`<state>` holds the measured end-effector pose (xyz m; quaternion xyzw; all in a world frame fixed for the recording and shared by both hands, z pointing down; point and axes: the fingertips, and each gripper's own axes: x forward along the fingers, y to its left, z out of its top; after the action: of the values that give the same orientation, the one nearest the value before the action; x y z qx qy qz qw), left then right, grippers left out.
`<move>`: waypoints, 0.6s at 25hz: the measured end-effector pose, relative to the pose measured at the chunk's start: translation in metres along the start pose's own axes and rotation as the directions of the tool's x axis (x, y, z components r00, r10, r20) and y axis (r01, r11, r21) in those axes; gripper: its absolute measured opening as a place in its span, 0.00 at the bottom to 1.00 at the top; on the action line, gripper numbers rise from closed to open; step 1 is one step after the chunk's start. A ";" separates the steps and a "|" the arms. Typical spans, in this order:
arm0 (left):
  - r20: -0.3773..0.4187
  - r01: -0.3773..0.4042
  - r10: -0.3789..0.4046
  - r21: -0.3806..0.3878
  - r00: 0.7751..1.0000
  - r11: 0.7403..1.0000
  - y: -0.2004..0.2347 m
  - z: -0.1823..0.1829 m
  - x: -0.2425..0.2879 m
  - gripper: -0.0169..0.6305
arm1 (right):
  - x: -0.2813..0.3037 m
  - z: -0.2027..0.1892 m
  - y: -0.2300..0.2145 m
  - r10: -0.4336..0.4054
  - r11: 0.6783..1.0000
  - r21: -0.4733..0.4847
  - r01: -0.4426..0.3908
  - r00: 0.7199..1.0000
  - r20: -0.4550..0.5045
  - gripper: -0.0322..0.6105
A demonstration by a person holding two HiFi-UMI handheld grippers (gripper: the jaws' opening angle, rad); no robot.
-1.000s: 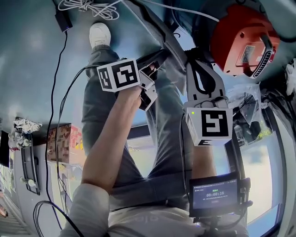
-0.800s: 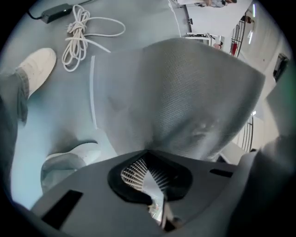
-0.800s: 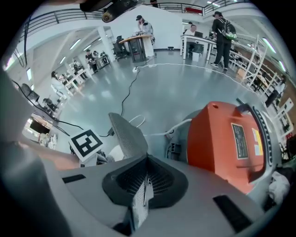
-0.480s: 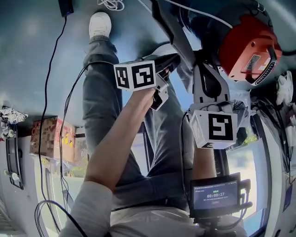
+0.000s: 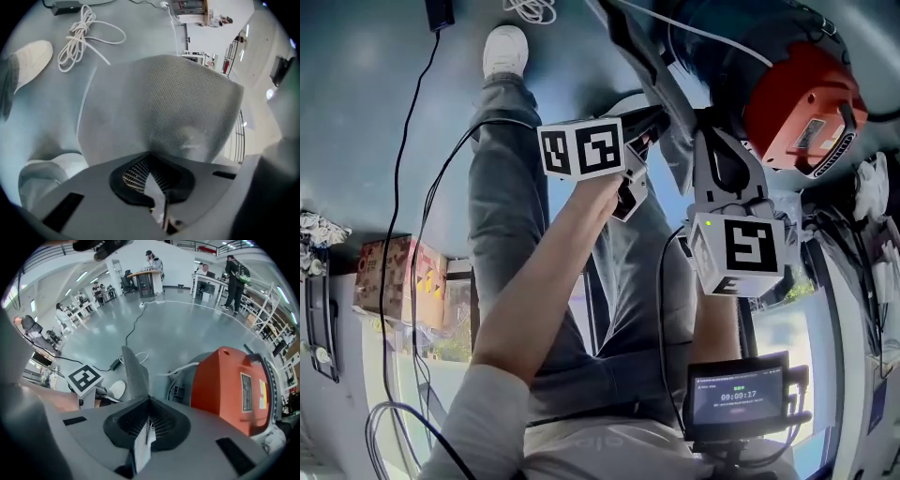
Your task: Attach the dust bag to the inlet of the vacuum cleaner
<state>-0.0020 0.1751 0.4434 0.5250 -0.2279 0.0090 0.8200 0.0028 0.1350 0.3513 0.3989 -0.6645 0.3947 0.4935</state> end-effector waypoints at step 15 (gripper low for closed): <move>-0.031 -0.092 0.099 0.169 0.995 0.981 -0.007 0.018 0.007 0.03 | -0.002 -0.013 -0.011 -0.001 0.993 0.120 -0.003 0.999 0.036 0.07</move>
<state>-0.0006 0.1552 0.4460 0.5800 -0.2351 0.0778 0.7760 0.0173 0.1430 0.3534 0.4344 -0.6485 0.4270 0.4566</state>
